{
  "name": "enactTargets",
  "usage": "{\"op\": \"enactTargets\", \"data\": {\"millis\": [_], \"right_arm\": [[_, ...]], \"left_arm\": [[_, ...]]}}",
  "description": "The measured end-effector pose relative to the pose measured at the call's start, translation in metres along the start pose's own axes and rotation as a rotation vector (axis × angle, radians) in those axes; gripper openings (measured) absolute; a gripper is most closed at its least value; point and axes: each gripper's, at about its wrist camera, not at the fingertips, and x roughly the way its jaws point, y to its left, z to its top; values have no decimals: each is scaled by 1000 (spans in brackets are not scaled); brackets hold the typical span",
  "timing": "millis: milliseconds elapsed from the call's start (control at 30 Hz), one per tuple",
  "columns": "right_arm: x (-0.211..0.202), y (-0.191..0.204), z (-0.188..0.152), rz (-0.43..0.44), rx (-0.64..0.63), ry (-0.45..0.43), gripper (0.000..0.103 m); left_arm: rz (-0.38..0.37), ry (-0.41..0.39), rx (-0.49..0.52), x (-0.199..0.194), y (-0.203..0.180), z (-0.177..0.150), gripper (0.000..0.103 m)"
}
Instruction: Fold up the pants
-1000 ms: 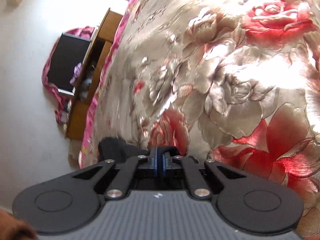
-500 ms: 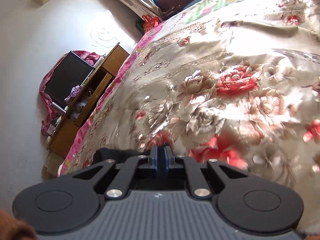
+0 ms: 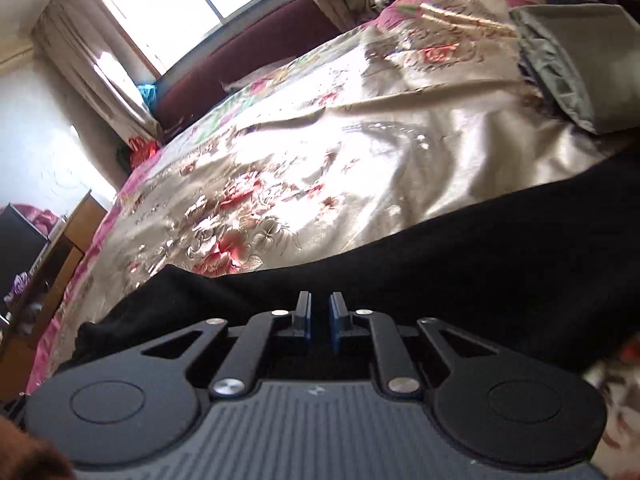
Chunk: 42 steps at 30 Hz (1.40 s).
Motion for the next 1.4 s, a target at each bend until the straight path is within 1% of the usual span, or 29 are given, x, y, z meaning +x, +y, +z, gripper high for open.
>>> {"op": "enactTargets", "data": {"millis": [100,133,200,300,433,567,600,633,733,800,833,933,1067,1200,1400], "right_arm": [[-43,-21,-20,-12,98,-33,13],[-57,-29,-29,-12,131,-57,13],[-72,-41,-38,-22,168,-91,13],[-77,-65,-40,-16,280,-116,13],[-73,-89,-31,-6,364,-156,13],[-60,-113,-19,4,499,-205,13],[-59,-115,-17,3,500,-214,13],[-59,-116,-15,-16,476,-228,13],[-60,-114,-19,-122,365,-286,13],[-56,-115,-22,-152,313,-276,13],[-53,-117,-24,-154,297,-261,13],[-47,-123,-26,-125,334,-232,13],[-49,-122,-25,-110,314,-247,13],[-47,-122,-26,-112,312,-231,13],[-48,-122,-25,-104,314,-238,14]], "left_arm": [[-82,-45,-15,-15,-21,18,51],[-111,-61,-12,-18,-30,24,51],[-159,-86,11,-22,-50,38,51],[-208,-106,62,-25,-77,60,51],[-233,-126,123,-30,-111,89,52],[-254,-101,140,-18,-136,112,54],[-258,-92,145,-13,-142,118,54],[-268,-83,147,-8,-148,122,54],[-304,-51,132,11,-164,136,54],[-318,-36,121,23,-173,143,54],[-322,-29,116,29,-178,145,54],[-326,-21,104,42,-188,150,54],[-331,-9,84,53,-190,151,54],[-320,1,83,62,-190,149,54],[-306,21,71,66,-186,145,54]]}}
